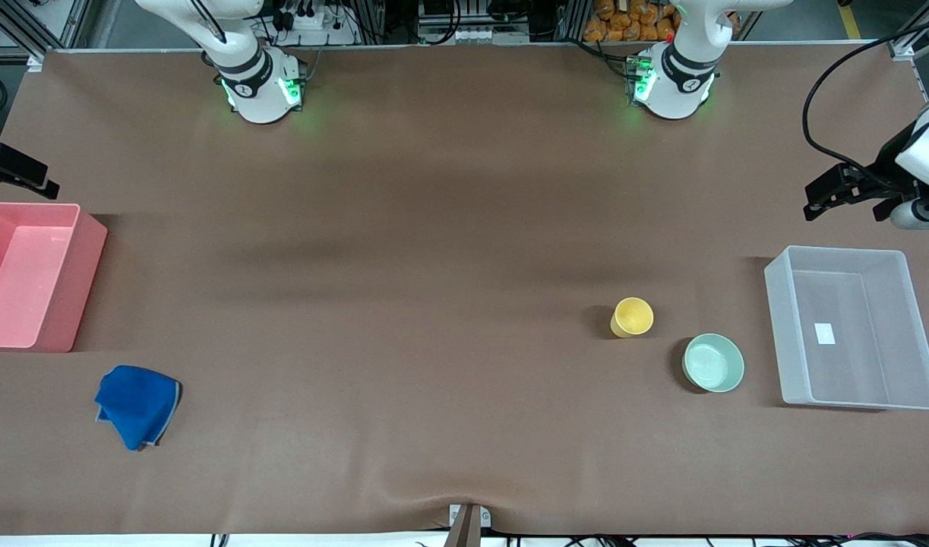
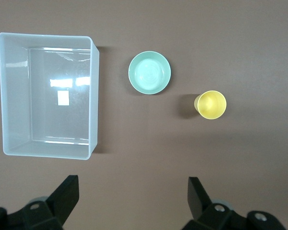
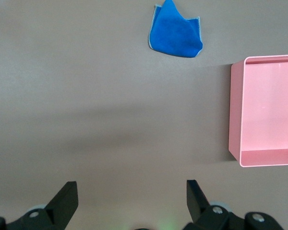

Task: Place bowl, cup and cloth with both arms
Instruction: 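Move the right gripper toward the blue cloth while the left gripper reaches the green bowl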

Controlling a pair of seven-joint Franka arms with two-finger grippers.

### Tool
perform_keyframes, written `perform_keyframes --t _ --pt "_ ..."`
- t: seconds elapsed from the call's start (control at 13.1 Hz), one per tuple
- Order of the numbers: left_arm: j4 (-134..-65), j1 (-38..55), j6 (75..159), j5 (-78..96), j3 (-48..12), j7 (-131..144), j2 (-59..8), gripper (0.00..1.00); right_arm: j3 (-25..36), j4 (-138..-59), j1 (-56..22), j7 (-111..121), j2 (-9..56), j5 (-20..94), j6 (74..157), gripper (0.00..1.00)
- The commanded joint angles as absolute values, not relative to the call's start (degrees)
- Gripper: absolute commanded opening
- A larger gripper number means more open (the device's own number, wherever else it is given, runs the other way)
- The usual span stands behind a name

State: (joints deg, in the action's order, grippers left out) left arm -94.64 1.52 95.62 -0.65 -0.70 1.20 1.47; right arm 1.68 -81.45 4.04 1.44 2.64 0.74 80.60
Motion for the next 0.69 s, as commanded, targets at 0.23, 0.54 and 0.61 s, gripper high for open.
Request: perform_keyframes --t 0.23,0.54,0.61 --pt "-93.3 1.2 94.3 0.1 -0.4 0.3 -0.6 1.0 1.9 -80.2 4.1 0.9 3.0 0.2 80.0 1.0" --pt "-93.2 0.4 102.2 0.6 -0.2 0.9 -7.5 1.0 1.9 -80.4 4.6 1.5 4.7 -0.3 80.0 1.0" --pt "-93.1 -0.1 104.8 1.1 -0.1 0.7 -10.3 1.0 2.0 -80.4 4.7 1.4 6.3 -0.4 79.8 1.0"
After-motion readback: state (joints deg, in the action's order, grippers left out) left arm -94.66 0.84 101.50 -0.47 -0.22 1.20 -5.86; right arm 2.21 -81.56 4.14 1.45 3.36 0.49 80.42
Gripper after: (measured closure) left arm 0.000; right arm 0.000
